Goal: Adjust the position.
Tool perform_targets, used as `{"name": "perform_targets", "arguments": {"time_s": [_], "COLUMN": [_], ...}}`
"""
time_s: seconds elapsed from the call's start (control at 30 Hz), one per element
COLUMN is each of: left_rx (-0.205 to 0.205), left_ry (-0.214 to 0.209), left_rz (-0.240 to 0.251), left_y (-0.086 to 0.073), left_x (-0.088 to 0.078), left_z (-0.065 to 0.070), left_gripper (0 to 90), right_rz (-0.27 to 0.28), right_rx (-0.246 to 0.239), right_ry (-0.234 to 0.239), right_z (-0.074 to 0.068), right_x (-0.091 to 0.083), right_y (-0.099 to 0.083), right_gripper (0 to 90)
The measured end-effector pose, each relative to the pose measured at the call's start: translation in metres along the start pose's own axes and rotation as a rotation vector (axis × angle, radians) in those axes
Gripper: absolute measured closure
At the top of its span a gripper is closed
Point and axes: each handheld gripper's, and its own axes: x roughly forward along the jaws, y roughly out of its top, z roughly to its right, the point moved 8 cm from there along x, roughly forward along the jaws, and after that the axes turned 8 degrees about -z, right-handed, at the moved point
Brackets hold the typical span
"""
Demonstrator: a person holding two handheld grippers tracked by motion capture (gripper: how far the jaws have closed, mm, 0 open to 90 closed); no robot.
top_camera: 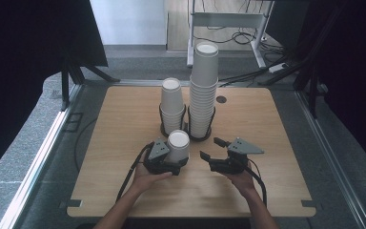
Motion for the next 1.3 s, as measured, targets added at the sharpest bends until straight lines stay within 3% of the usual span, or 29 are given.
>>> {"name": "perform_targets", "arguments": {"time_s": [0.23,0.67,1.1,1.3], "left_rx": [0.027,0.049,0.083,0.093], "left_ry": [-0.004,-0.046,-0.065,-0.064], "left_rz": [-0.029,-0.099,-0.124,-0.130], "left_y": [-0.001,-0.011,-0.011,-0.012], "left_x": [0.007,0.022,0.027,0.028], "left_z": [0.005,0.022,0.034,0.037], "left_gripper": [12.1,12.1,12.1,12.1], "right_rz": [0.034,0.025,-0.002,-0.011], "right_rx": [0.019,0.018,0.024,0.024], "right_ry": [0.046,0.117,0.152,0.153], "right_z": [-0.010,-0.028,-0.042,-0.043], "right_x": [-0.001,0.011,0.029,0.034], "right_y": [0.008,0.008,0.005,0.003], "right_gripper": [17.6,16.0,14.3,21.4]}}
